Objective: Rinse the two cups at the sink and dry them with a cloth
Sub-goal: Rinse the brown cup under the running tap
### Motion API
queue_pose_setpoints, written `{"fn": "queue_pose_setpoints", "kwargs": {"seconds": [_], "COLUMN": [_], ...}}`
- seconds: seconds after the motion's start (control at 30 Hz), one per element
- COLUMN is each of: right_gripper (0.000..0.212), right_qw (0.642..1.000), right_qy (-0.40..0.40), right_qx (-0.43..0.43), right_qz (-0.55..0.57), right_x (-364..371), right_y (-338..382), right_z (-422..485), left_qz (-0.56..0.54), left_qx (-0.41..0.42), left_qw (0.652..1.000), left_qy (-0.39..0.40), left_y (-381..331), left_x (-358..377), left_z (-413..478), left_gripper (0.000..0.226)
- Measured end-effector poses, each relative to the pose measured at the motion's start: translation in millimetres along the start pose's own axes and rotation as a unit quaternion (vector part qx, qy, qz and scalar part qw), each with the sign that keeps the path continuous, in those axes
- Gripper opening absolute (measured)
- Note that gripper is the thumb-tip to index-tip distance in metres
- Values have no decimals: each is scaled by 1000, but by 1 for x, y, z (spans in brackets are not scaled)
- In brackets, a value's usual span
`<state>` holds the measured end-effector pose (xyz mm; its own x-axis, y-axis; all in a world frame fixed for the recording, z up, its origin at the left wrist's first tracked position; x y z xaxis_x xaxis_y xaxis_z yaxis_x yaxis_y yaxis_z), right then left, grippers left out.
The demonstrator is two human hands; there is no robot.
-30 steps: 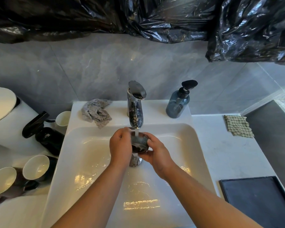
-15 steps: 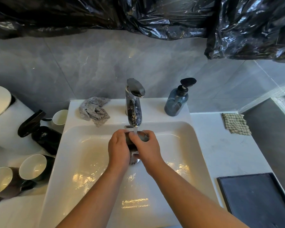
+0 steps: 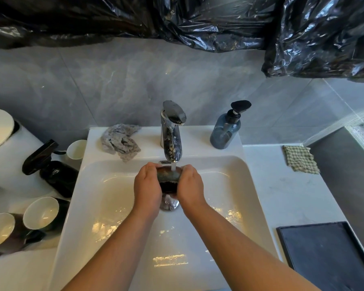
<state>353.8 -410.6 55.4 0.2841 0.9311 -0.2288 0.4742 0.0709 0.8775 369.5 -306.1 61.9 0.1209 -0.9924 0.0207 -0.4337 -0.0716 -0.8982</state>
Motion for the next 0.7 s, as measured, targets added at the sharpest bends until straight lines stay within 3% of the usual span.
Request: {"fn": "queue_pose_setpoints", "kwargs": {"seconds": [0.07,0.13,0.23,0.4,0.7], "right_gripper": [37,45,54,49,35], "right_qw": [997,993,985,986,988], "right_qy": [45,99,142,155,149], "right_qx": [8,58,90,58,15], "right_qz": [-61,-39,-24,-16,-32], "right_x": [-6,-14,-28,-41,-47], "right_y": [-2,-3,-4,-6,3], "right_z": [2,-1,-3,-5,-10], "left_qz": [5,9,-2,45,44], "left_qx": [-45,-82,-86,-49,-76], "left_qw": [999,995,992,989,989], "left_qy": [24,54,89,135,115], "left_y": [-2,-5,-12,-10,8], "left_x": [-1,-1,-4,-5,-1], "left_z": [2,4,4,3,7], "left_gripper": [37,41,30,32,31]}}
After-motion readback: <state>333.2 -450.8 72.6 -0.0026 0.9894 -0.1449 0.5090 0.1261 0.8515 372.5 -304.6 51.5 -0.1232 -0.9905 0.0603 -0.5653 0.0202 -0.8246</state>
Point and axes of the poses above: each hand's wrist, its own z-axis towards the middle knuckle, its own x-axis out of the palm, y = z × x, the point moved 3 cm from there along z, towards the middle knuckle, and after that the axes turned 5 degrees about y, right-handed, at the moved point
